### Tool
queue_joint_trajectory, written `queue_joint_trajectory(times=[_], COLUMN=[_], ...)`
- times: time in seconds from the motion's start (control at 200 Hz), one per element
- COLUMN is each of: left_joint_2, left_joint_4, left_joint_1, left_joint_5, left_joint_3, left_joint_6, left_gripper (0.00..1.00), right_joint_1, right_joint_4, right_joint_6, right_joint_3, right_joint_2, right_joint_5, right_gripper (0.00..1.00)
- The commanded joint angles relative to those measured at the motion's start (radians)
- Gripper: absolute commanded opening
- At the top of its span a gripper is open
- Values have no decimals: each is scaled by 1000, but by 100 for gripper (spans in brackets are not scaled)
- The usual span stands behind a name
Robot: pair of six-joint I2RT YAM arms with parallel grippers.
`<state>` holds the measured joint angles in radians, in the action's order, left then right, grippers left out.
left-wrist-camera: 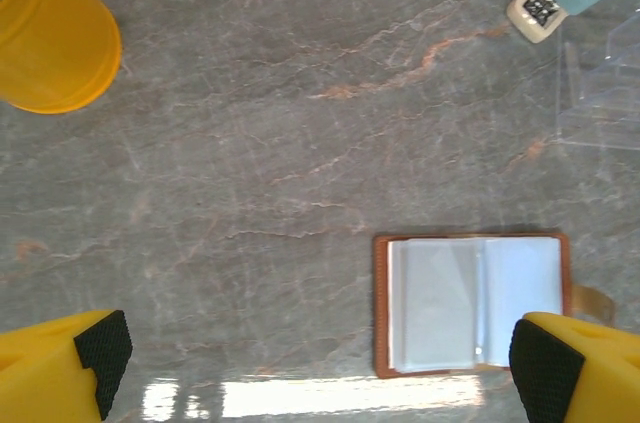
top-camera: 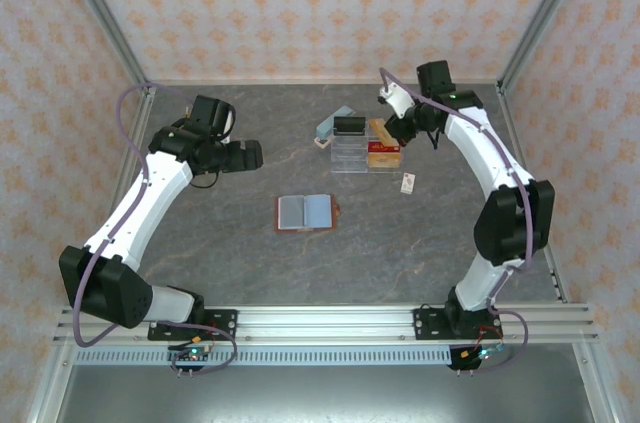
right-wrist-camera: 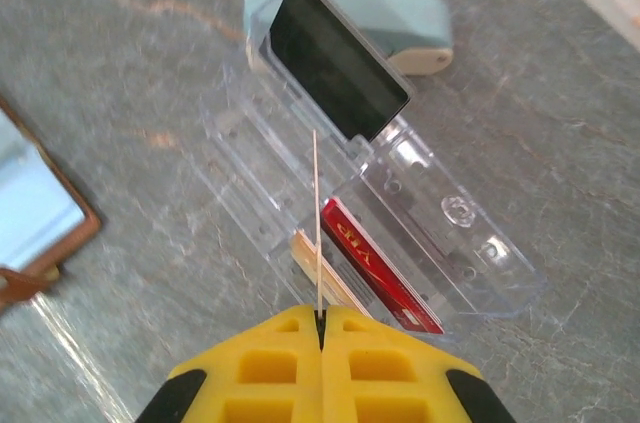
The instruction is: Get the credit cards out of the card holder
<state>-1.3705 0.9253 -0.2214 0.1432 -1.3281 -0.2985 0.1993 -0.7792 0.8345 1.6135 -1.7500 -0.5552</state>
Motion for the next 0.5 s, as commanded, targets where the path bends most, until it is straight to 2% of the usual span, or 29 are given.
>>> queue_joint_trajectory(times=[0.0, 0.185, 0.35, 0.495], left_joint_2=[-8, -13, -21, -17], left_joint_4=[42, -3, -15, -11], left_joint_1=[2, 2, 3, 4], left_joint_5=[-64, -16, 44, 28], left_joint_3=[-28, 7, 39, 40], left_joint_6=[70, 64, 52, 60], left_gripper=[100, 100, 100, 100], right_joint_1=[-10, -9, -10, -1], right_joint_4=[-121, -229, -285, -310], right_joint_6=[197, 341, 400, 453], right_joint_3=[61, 94, 146, 187], right_joint_2=[-34, -54, -76, -112], right_joint_5=[7, 17, 19, 5], right_gripper=[0, 0, 0, 0])
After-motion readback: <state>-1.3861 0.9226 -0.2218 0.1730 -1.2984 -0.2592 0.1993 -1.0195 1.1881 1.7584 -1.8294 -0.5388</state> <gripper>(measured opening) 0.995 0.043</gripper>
